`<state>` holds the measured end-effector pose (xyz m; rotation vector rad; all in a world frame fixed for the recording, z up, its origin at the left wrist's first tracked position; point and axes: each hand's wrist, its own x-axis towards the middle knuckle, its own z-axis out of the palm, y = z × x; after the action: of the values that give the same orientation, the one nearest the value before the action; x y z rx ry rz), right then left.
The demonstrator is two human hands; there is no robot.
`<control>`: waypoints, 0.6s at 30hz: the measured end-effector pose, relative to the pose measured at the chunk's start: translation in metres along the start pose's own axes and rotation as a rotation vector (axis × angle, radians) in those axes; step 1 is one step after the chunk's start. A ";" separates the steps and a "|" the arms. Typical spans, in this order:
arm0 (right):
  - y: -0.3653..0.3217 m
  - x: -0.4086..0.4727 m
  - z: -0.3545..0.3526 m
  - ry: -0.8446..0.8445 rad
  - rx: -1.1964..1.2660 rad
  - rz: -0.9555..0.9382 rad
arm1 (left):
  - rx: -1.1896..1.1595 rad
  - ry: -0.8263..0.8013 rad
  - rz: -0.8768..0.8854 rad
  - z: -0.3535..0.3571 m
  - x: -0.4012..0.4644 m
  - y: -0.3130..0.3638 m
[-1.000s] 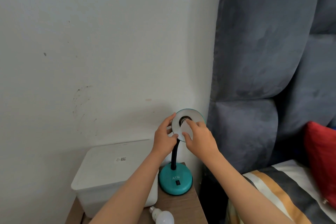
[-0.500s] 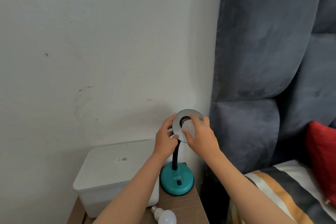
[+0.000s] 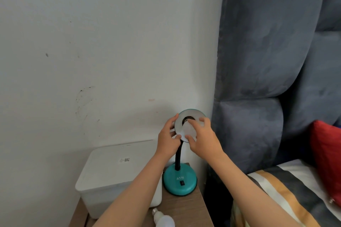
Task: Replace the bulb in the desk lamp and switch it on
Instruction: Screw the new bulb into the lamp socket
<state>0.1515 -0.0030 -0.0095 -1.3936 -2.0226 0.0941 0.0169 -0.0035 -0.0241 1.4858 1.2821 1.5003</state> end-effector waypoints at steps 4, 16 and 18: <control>0.001 0.005 -0.004 -0.002 -0.013 0.060 | 0.001 0.003 0.002 0.002 0.000 0.001; -0.003 0.005 -0.002 0.111 -0.027 -0.023 | 0.001 0.009 -0.003 0.002 -0.002 0.003; 0.001 0.001 0.000 0.060 -0.016 -0.056 | -0.002 0.010 -0.007 0.002 -0.002 0.003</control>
<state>0.1517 -0.0020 -0.0096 -1.3334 -2.0154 0.0113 0.0194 -0.0062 -0.0222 1.4732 1.2904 1.5063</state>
